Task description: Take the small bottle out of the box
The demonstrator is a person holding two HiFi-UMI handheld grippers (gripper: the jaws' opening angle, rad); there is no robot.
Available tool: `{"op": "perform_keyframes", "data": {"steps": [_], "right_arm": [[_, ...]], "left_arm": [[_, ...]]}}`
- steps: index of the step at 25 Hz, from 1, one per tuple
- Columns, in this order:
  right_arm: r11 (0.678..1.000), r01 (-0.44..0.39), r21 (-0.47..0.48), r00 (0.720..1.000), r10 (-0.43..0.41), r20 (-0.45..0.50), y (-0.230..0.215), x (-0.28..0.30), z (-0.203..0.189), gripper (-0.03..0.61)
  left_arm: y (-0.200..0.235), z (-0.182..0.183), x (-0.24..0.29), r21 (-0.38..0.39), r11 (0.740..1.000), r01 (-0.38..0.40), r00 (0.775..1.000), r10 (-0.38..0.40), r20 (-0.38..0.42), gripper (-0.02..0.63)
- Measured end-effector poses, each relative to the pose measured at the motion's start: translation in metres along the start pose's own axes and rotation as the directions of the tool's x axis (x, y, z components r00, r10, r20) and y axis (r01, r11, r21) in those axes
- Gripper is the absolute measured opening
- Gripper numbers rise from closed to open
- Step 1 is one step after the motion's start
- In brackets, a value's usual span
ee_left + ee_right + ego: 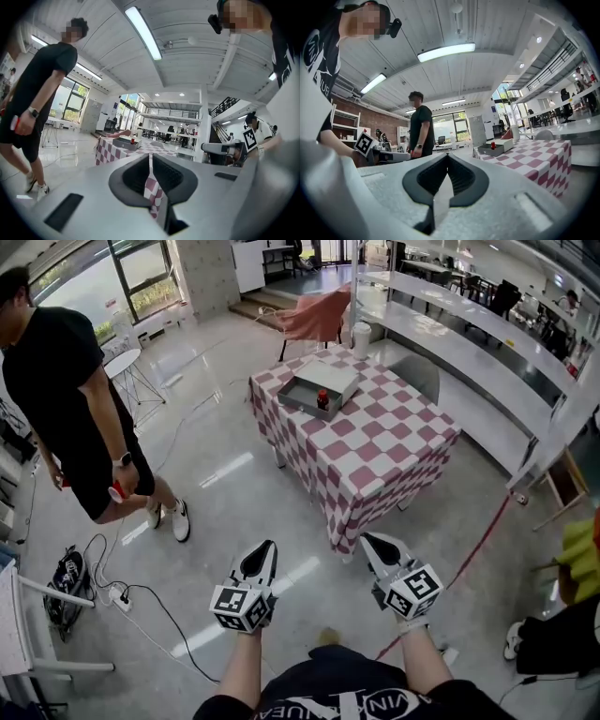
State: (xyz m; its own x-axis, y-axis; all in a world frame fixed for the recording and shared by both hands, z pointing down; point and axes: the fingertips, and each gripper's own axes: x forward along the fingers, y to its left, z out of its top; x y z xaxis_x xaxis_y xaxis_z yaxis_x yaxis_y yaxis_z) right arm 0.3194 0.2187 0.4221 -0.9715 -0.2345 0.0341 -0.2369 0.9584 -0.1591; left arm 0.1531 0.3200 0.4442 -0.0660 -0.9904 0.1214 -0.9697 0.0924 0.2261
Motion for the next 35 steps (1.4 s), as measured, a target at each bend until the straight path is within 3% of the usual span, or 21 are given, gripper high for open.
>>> {"op": "perform_keyframes", "data": {"steps": [6,17,24,29,35], "right_arm": [[1.000,-0.010,0.022,1.000,0.010,0.017,-0.029,0.013,0.004,0.006],[0.995,-0.015,0.096,1.000,0.014,0.015,-0.040,0.029,0.001,0.006],[0.993,-0.014,0.120,1.000,0.014,-0.001,-0.054,0.056,-0.007,0.006],[0.998,0.024,0.063,0.999,-0.026,0.040,-0.074,0.082,0.008,0.006],[0.999,0.025,0.030,0.998,-0.027,0.054,-0.098,0.135,0.021,0.006]], "left_arm": [[0.007,0.006,0.021,-0.004,0.999,-0.039,0.999,0.039,0.020,0.026],[0.022,0.010,0.020,0.004,0.997,-0.078,0.997,0.078,-0.001,0.026],[0.044,-0.008,0.036,-0.019,0.996,-0.085,0.996,0.085,-0.026,0.026],[0.071,0.000,0.061,-0.057,0.995,-0.081,0.997,0.081,-0.002,0.026],[0.112,0.030,0.104,-0.049,0.996,-0.071,0.997,0.072,0.034,0.026]]}}
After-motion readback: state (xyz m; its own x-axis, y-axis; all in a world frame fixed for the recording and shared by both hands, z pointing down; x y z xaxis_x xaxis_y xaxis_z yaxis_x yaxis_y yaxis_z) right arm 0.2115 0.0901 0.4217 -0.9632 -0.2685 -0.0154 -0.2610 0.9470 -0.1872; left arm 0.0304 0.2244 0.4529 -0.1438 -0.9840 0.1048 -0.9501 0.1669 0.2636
